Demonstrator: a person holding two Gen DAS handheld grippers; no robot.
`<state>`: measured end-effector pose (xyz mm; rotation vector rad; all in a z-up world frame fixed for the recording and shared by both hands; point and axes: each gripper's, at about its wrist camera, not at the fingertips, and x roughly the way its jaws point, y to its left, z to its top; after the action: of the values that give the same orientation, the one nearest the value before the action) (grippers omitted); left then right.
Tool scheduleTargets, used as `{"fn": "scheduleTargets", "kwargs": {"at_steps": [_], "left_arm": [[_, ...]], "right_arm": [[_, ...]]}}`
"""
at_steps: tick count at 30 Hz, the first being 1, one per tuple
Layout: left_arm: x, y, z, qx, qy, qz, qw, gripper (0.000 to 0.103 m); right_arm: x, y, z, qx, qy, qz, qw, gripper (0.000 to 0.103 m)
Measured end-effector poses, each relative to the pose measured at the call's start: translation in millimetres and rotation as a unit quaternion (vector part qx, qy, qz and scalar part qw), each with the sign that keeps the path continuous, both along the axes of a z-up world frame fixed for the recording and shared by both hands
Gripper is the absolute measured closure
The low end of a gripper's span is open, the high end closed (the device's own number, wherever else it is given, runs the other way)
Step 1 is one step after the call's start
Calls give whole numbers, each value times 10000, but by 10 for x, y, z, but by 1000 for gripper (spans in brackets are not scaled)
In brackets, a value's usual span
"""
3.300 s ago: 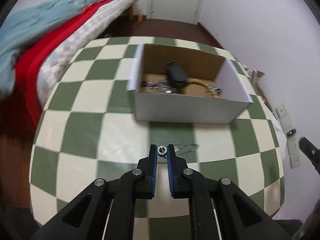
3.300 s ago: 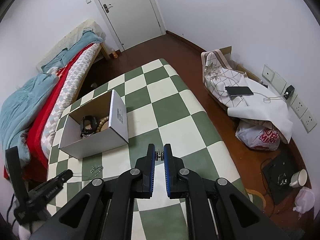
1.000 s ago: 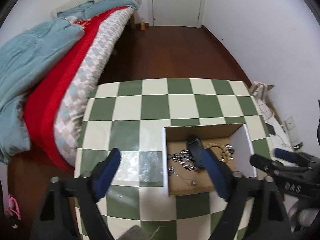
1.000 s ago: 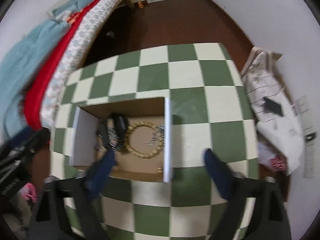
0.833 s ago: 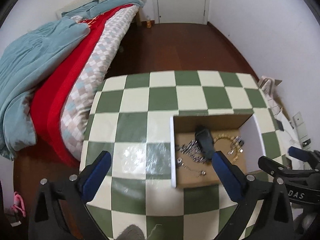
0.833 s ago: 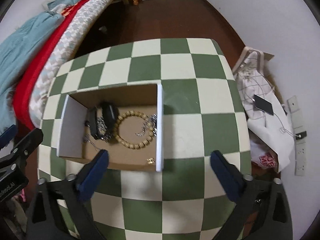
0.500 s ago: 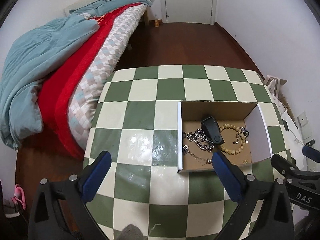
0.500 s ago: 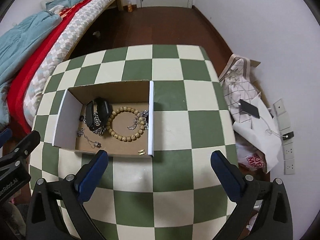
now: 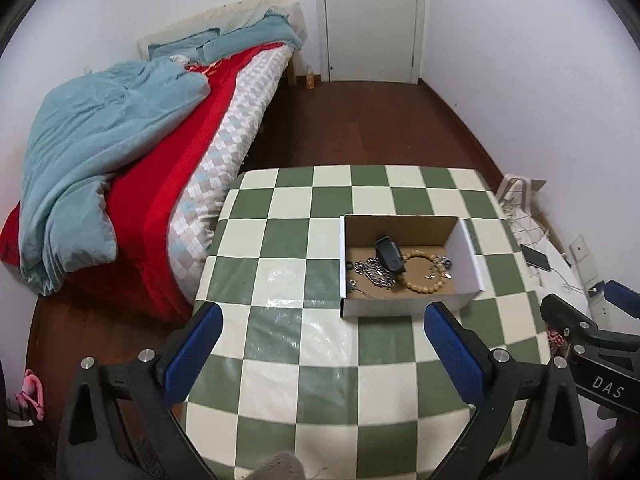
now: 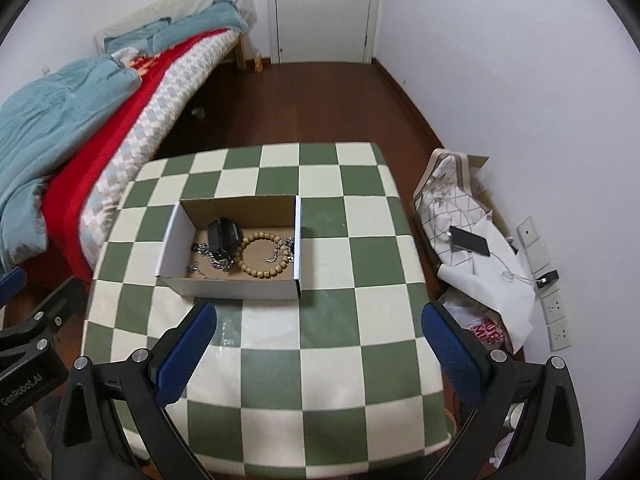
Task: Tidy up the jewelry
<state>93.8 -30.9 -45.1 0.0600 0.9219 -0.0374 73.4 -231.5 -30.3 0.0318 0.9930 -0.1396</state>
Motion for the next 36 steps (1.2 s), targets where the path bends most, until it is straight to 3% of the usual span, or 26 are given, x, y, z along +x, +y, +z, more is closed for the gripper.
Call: {"fn": "scheduleTargets", "kwargs": {"at_steps": [10,20,29,36], "left_arm": [[-615,102,575,-235,-455,-83,9987,0],[-1117,185,915,-339,-677,-77,9971,0],[-1380,233,1032,-441,-638,-72,9970,0],[-1374,200,1074,-372,-592,-60,9975,0]], "right_arm": [[-815,7,645,-111,-606,-104,9980,0],[-1439,140,1121,-237,-998,21,9947,0],[-1755,233,1342,-134,-1066,167,9941,0],[-1679,215,1378,-67,-971,161,9951,0]]}}
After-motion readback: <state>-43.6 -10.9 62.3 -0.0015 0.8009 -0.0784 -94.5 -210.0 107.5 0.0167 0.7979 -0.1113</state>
